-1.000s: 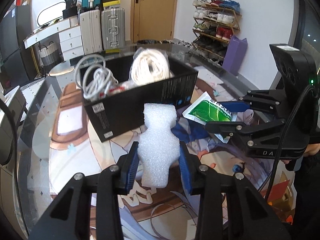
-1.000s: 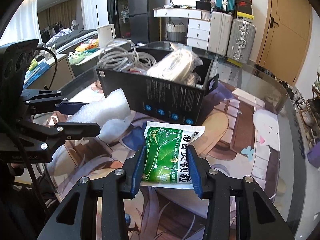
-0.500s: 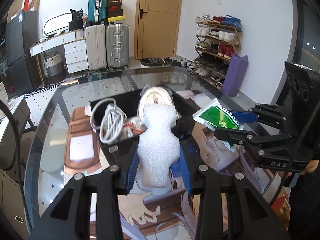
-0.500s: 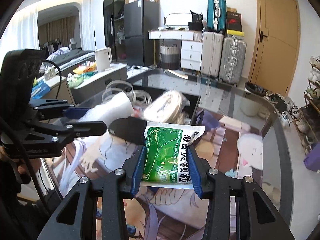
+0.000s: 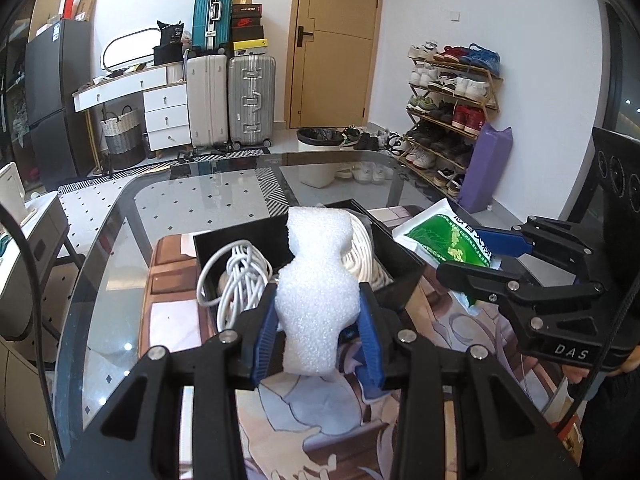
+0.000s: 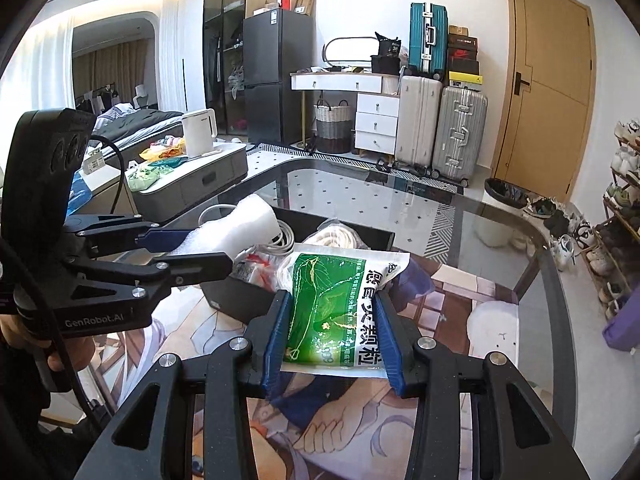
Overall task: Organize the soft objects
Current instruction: 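Carry the foam piece and green packet over the black box and lower them in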
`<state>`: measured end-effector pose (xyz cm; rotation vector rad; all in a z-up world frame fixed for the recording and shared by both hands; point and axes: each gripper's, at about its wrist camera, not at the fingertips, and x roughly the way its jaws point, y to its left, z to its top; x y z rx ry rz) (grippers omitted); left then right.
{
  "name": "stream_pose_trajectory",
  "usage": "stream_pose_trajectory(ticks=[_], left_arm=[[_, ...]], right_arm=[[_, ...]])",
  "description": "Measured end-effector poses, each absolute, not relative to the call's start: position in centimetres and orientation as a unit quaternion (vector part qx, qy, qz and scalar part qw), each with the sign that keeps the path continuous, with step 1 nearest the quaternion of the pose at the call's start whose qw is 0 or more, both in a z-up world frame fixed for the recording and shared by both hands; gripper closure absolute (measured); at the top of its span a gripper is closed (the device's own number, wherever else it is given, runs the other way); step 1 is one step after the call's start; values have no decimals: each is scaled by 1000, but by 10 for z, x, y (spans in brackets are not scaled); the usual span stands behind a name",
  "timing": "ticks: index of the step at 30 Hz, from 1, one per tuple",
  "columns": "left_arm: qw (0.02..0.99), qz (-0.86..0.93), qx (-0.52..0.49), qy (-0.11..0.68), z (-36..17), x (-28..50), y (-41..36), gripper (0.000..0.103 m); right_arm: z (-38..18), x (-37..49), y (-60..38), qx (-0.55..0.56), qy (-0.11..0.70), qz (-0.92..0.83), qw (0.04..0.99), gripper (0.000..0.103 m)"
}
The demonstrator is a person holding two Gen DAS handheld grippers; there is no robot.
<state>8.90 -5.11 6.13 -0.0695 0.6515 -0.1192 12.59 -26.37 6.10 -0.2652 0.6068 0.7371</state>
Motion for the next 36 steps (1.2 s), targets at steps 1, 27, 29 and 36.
stream_pose_trajectory(ticks=[1, 27, 29, 36], left_arm=[[945, -58, -34, 319, 61, 91, -51, 66], [949, -23, -14, 313, 48, 134, -48, 66], [950, -21, -7, 312, 47, 136, -50, 66], [950, -24, 13, 311, 42, 139, -53, 66]], right_arm=[[61, 127, -263, -127, 292, 354, 880, 61], [43, 177, -221, -129, 311, 340, 878, 62], [40, 182, -220, -129, 311, 340, 878, 61], [32, 190, -218, -130, 316, 345, 874, 62]])
